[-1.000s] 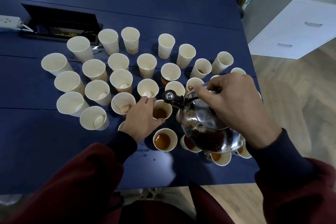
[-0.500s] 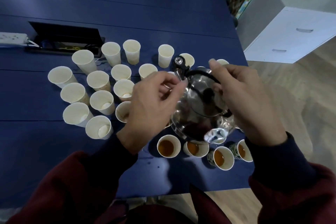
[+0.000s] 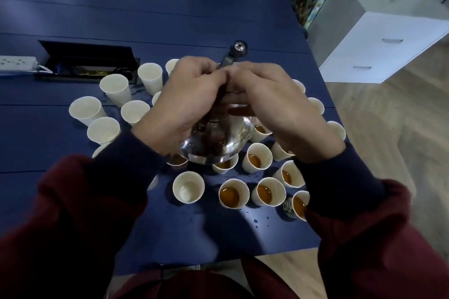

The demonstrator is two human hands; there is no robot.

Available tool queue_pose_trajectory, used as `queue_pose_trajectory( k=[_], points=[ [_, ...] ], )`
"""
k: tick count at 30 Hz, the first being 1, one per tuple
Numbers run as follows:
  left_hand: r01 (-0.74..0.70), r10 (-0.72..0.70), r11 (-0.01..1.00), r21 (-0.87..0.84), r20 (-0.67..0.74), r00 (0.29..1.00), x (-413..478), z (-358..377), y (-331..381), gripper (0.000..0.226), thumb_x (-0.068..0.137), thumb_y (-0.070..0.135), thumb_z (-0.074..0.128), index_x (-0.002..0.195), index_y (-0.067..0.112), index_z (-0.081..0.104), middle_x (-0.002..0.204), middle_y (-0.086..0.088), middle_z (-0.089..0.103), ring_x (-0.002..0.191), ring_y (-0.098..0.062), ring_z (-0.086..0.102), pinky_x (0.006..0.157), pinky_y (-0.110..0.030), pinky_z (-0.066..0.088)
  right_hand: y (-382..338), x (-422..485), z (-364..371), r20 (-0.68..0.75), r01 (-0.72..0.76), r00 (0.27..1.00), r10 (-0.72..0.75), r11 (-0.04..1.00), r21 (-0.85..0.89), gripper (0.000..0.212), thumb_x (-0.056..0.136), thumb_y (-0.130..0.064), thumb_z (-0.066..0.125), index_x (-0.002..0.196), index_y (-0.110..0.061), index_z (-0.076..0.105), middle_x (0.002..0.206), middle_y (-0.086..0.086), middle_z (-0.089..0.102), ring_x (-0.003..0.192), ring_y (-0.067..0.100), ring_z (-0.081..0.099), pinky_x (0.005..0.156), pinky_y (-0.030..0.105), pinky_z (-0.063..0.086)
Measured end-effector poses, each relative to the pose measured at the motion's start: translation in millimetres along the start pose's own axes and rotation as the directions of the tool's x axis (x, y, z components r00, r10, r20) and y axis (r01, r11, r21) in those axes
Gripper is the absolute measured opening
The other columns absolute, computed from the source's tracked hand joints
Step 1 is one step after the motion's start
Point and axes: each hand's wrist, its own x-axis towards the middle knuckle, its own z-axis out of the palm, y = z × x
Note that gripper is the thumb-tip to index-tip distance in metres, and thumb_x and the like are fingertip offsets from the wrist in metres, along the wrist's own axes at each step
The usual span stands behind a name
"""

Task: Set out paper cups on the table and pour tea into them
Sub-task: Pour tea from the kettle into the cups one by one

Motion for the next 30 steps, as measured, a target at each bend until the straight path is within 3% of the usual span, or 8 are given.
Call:
queue_pose_trajectory(
  k=[3,6,10,14,18,22,26,30],
  points=[
    [0.044,-0.043,0.995,-0.085,0.014,0.999,6,-14,0,0.021,0.1,0.016,0.057,0.085,0.003,0.064,0.061,0.002,0.06,0.048,-0.008,0.052,0.049,-0.02,0.043,-2,0,-20,0.054,0.023,0.998,-0.018,0.995,-0.094,0.027,0.099,-0.019,0.052,0.099,-0.003,0.074,0.073,0.014,0.075,0.072,0.023,0.074,0.071,0.033,0.06],
    [-0.029,0.029,1.0,0.008,-0.013,0.999,13,-32,3,0.029,0.101,0.024,0.057,0.076,0.012,0.063,0.059,0.004,0.047,0.045,-0.005,0.038,0.047,-0.014,0.032,27,8,-42,-0.093,-0.02,0.996,-0.007,0.957,-0.288,0.022,0.091,-0.015,0.058,0.085,-0.001,0.073,0.064,0.007,0.073,0.062,0.02,0.072,0.065,0.034,0.057],
    [-0.096,0.097,0.989,0.114,-0.008,0.995,20,-43,4,0.033,0.093,0.04,0.063,0.066,0.021,0.064,0.052,0.012,0.041,0.047,-0.005,0.035,0.052,-0.023,0.029,108,26,-37,-0.113,-0.11,0.992,0.047,0.752,-0.649,0.019,0.088,-0.023,0.065,0.101,-0.012,0.072,0.097,0.003,0.073,0.098,0.025,0.068,0.085,0.034,0.052],
    [-0.049,0.065,0.983,0.18,-0.085,0.994,27,-36,0,0.036,0.091,0.035,0.067,0.064,0.013,0.057,0.043,0.018,0.041,0.042,0.002,0.04,0.055,-0.024,0.029,167,38,-17,0.111,0.093,0.994,0.002,0.531,-0.842,0.06,0.083,-0.03,0.074,0.135,-0.012,0.052,0.136,0.008,0.052,0.127,0.03,0.048,0.1,0.038,0.036],
    [-0.043,0.07,0.986,0.164,-0.162,0.984,31,-33,-4,0.039,0.079,0.034,0.068,0.064,0.0,0.055,0.052,0.002,0.041,0.049,-0.007,0.035,0.059,-0.029,0.03,190,53,-12,0.178,0.161,0.984,0.007,0.386,-0.908,0.07,0.079,-0.04,0.072,0.139,-0.016,0.044,0.143,0.003,0.045,0.135,0.027,0.036,0.102,0.042,0.028],
    [-0.05,0.096,0.973,0.224,-0.198,0.975,31,-32,-6,0.036,0.077,0.034,0.072,0.057,0.007,0.057,0.062,-0.012,0.042,0.058,-0.017,0.037,0.063,-0.031,0.031,202,66,-6,0.202,0.19,0.979,0.009,0.306,-0.933,0.07,0.08,-0.056,0.066,0.133,-0.013,0.048,0.137,0.008,0.05,0.134,0.03,0.035,0.099,0.046,0.032],
    [-0.094,0.147,0.96,0.264,-0.19,0.971,31,-33,-9,0.039,0.075,0.034,0.073,0.063,0.001,0.058,0.059,-0.023,0.039,0.058,-0.02,0.035,0.062,-0.03,0.029,216,77,-4,0.168,0.177,0.984,-0.057,0.347,-0.921,0.066,0.079,-0.066,0.064,0.121,-0.014,0.054,0.127,0.007,0.058,0.126,0.029,0.042,0.094,0.047,0.035],
    [-0.112,0.159,0.961,0.254,-0.173,0.972,33,-32,-15,0.034,0.078,0.024,0.075,0.063,-0.001,0.059,0.043,0.009,0.038,0.045,-0.007,0.031,0.053,-0.023,0.028,219,75,-11,0.077,0.156,0.983,-0.165,0.548,-0.822,0.055,0.079,-0.057,0.068,0.114,-0.017,0.056,0.118,0.003,0.061,0.119,0.028,0.047,0.09,0.044,0.033]
  ],
)
